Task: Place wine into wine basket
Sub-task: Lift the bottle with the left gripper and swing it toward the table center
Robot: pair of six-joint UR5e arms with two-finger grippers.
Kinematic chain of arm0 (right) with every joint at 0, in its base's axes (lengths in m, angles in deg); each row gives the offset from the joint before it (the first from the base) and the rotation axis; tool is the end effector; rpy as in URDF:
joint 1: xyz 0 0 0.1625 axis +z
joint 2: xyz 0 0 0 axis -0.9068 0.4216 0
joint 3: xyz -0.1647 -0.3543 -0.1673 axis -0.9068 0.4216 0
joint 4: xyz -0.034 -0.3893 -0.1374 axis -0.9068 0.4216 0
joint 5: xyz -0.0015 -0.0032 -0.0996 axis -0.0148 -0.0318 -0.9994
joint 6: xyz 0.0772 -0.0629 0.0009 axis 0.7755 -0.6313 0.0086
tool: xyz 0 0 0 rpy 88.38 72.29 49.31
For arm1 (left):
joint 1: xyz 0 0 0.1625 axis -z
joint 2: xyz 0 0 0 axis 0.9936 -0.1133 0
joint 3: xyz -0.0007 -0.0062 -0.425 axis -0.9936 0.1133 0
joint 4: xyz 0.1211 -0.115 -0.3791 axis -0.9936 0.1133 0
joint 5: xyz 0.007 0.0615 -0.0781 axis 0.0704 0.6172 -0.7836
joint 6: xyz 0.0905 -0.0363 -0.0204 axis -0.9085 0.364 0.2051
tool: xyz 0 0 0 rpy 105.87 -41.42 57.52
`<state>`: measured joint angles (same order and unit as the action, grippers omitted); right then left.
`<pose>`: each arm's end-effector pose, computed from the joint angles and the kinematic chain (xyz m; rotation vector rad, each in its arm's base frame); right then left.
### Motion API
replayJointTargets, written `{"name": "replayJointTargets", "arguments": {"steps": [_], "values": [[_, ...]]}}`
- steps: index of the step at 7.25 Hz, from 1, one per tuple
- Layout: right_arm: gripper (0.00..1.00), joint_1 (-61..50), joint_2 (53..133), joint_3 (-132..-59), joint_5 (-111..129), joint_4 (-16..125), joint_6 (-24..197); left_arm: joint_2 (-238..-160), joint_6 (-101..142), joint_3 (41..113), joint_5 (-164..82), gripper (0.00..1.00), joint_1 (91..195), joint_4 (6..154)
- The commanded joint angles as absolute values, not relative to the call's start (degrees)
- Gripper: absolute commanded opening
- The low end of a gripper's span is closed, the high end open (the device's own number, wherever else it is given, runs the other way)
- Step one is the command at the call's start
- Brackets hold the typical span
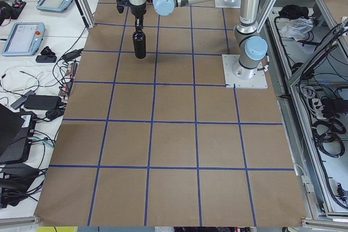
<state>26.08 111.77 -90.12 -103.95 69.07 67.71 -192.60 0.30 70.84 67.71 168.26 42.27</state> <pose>0.1439 -0.5041 0.5005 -0.1037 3.1349 -0.0748 -0.0841 -0.6013 0.4246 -0.0069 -3.0925 0.0801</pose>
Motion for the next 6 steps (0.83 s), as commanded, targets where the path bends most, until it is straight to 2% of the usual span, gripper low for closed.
{"name": "replayJointTargets", "arguments": {"steps": [1,6], "values": [[1.0,26.1,111.8,-90.1,-103.9,69.1,67.7,-190.5,6.6,73.6,65.6,0.0,174.4,42.4],[1.0,26.1,111.8,-90.1,-103.8,69.1,67.7,-185.8,17.1,83.5,65.8,0.0,188.3,42.4]]}}
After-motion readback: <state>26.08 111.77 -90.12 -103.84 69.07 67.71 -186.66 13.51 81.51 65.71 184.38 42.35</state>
